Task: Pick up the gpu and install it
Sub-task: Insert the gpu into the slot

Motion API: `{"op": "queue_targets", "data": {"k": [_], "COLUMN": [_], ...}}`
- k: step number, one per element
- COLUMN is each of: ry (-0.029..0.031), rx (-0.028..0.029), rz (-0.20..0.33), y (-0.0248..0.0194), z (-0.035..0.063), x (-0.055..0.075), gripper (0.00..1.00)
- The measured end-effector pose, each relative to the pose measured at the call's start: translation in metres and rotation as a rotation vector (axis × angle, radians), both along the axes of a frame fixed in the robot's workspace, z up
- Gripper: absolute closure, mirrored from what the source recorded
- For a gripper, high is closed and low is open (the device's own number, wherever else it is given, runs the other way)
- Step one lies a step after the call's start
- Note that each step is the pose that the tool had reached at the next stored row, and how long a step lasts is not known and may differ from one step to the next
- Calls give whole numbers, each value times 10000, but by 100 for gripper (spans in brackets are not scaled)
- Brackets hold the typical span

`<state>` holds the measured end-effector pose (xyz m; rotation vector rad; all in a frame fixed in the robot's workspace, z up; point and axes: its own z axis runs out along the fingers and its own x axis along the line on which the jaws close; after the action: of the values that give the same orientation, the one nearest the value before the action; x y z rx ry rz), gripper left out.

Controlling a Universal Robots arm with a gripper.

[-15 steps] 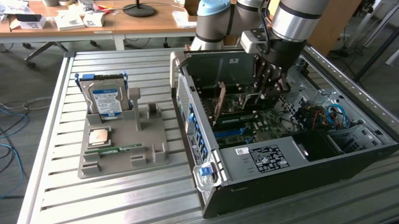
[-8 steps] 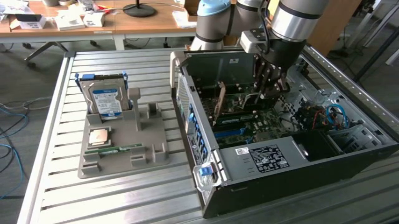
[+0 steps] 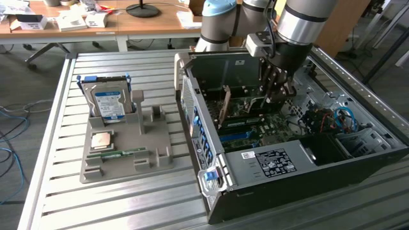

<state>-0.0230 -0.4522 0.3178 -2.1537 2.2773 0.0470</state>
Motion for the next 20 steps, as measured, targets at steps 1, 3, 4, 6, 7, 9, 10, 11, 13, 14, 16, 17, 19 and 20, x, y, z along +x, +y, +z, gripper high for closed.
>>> {"op": "queue_targets", "data": {"k": [1, 3, 4, 6, 7, 9, 10, 11, 13, 14, 16, 17, 19, 20], "ry": [1, 1, 1, 0, 0, 1, 1, 2, 1, 0, 1, 2, 0, 0], "rx": [-1, -1, -1, -1, -1, -2, -2, -3, -2, -1, -3, -3, 3, 6], "rz": [0, 0, -1, 0, 0, 0, 0, -1, -1, 0, 2, 2, 6, 12], "y": [0, 0, 0, 0, 0, 0, 0, -2, -10, -13, -13, -13, -20, -32], "z": [-13, -39, -51, -72, -81, -93, -97, -101, -109, -113, -114, -114, -116, -115], "x": [0, 0, 0, 0, 0, 0, 0, 0, -1, -1, 0, 0, 1, 1], "gripper": [73, 73, 73, 73, 73, 73, 73, 73, 73, 73, 73, 73, 73, 73]}}
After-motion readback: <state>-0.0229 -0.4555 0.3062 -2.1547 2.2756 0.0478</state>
